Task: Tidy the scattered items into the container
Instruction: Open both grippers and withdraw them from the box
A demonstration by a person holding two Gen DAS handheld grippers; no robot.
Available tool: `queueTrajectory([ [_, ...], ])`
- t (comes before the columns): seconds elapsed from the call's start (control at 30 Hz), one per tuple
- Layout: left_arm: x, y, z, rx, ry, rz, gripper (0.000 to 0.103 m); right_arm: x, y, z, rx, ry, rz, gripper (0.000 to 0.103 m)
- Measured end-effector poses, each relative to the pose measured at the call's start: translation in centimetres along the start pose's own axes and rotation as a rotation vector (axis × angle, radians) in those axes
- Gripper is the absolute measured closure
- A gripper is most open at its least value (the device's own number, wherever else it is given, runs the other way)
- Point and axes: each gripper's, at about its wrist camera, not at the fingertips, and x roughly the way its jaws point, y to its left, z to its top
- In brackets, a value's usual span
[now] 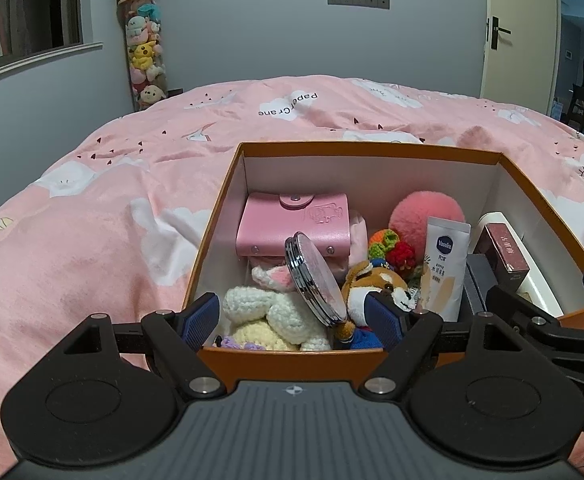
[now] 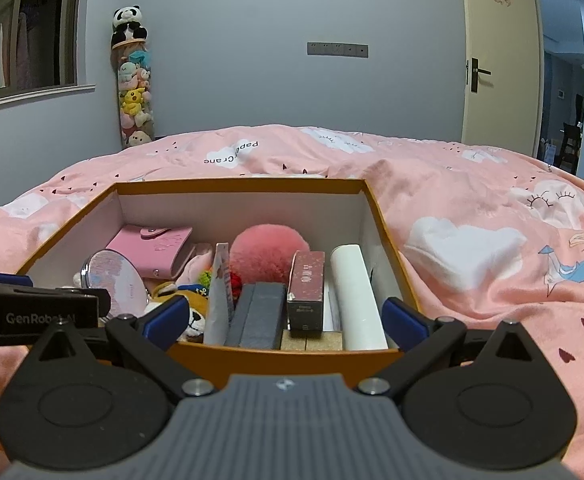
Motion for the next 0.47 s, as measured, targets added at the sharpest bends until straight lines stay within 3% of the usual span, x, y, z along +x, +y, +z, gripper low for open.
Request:
queueTrajectory([
  [0.47, 0.34, -0.06, -0.09, -0.002, 0.003, -0.003, 0.009, 0.13, -0.05, 0.02, -0.001, -0.001, 0.000, 0.001],
])
